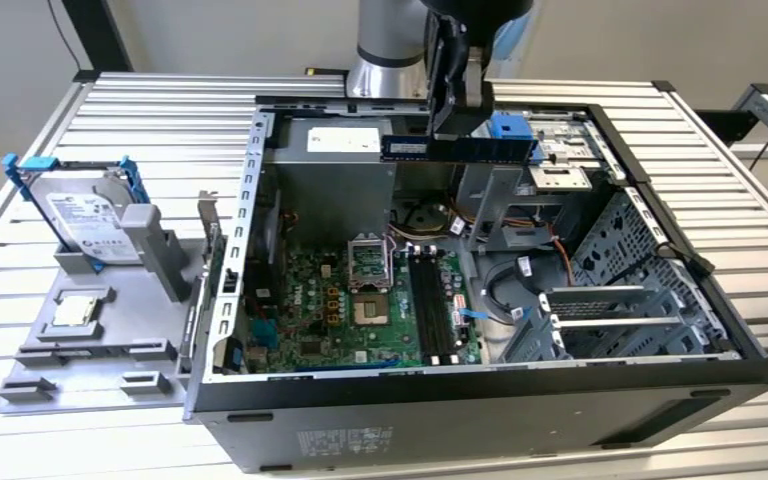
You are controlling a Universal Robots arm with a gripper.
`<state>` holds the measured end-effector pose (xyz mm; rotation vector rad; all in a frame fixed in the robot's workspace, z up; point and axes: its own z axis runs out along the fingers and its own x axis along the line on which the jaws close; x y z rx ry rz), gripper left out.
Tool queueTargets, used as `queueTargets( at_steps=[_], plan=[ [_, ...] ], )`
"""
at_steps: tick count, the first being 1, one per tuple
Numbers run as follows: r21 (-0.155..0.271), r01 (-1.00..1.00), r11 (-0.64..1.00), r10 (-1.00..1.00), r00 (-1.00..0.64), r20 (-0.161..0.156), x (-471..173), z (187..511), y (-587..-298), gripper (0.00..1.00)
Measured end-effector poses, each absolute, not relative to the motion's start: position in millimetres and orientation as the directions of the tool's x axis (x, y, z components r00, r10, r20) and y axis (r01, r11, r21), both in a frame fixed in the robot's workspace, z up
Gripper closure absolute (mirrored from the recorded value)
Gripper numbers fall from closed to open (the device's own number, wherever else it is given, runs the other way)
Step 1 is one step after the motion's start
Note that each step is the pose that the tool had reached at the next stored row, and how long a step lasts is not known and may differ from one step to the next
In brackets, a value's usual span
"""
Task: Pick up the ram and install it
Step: 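Insert the ram into the slot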
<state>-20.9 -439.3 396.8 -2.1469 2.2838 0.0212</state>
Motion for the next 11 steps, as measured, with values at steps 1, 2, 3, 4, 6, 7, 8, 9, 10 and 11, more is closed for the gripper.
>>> queueTargets(
  at_steps=[1,2,3,4,6,7,8,9,10,11],
  plan=[
    [0.005,-0.998,0.062,-0.998,-0.062,-0.014,-20.9,396.8,-439.3,1.00],
    [0.005,-0.998,0.062,-0.998,-0.062,-0.014,-20.9,396.8,-439.3,1.00],
    [0.005,-0.998,0.062,-0.998,-0.062,-0.014,-20.9,396.8,-439.3,1.00],
    [0.005,-0.998,0.062,-0.998,-0.062,-0.014,-20.9,396.8,-439.3,1.00],
    [0.005,-0.998,0.062,-0.998,-0.062,-0.014,-20.9,396.8,-439.3,1.00],
    [0.005,-0.998,0.062,-0.998,-0.062,-0.014,-20.9,396.8,-439.3,1.00],
    [0.005,-0.998,0.062,-0.998,-0.062,-0.014,-20.9,396.8,-439.3,1.00],
    [0.005,-0.998,0.062,-0.998,-0.062,-0.014,-20.9,396.8,-439.3,1.00],
    [0.006,-0.998,0.062,-0.998,-0.062,-0.014,-20.9,396.8,-439.3,1.00],
    [0.006,-0.998,0.062,-0.998,-0.062,-0.014,-20.9,396.8,-439.3,1.00]
  ],
)
